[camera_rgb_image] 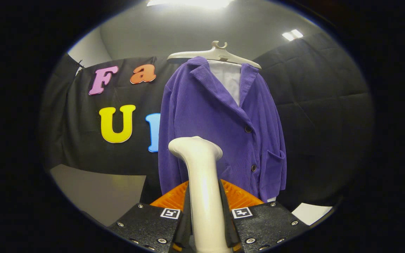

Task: Iron the clothes twice with a garment steamer, once on the left side and once on the right side.

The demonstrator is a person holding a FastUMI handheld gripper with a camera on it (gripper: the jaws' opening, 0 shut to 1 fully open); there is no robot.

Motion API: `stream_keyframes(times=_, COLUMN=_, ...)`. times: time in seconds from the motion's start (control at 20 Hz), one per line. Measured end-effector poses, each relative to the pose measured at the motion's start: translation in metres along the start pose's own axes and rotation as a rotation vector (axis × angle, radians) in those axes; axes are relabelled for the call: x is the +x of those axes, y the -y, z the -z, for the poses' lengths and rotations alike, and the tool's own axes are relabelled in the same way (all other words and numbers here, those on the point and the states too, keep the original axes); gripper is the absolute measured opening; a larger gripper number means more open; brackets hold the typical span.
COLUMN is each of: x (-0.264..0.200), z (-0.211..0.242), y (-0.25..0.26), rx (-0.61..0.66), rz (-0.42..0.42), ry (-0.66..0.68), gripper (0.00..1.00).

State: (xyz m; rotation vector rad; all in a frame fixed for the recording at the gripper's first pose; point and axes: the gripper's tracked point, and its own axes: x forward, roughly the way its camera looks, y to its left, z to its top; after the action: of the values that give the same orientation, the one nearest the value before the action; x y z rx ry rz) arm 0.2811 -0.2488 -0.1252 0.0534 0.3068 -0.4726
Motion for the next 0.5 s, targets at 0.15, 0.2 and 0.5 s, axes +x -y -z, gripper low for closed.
stream_keyframes(times=0.15, x=-0.008, z=0.03, y=0.005, rx=0.012, rz=0.011, ry=-0.049, gripper=0.38)
stream_keyframes(times=0.2, x=-0.011, z=0.041, y=0.009, rx=0.012, rz=0.019, ry=-0.066, gripper=0.39)
stream_keyframes(times=0.5, x=-0.017, z=0.103, y=0.03, rx=0.012, rz=0.053, ry=-0.155, gripper=0.38)
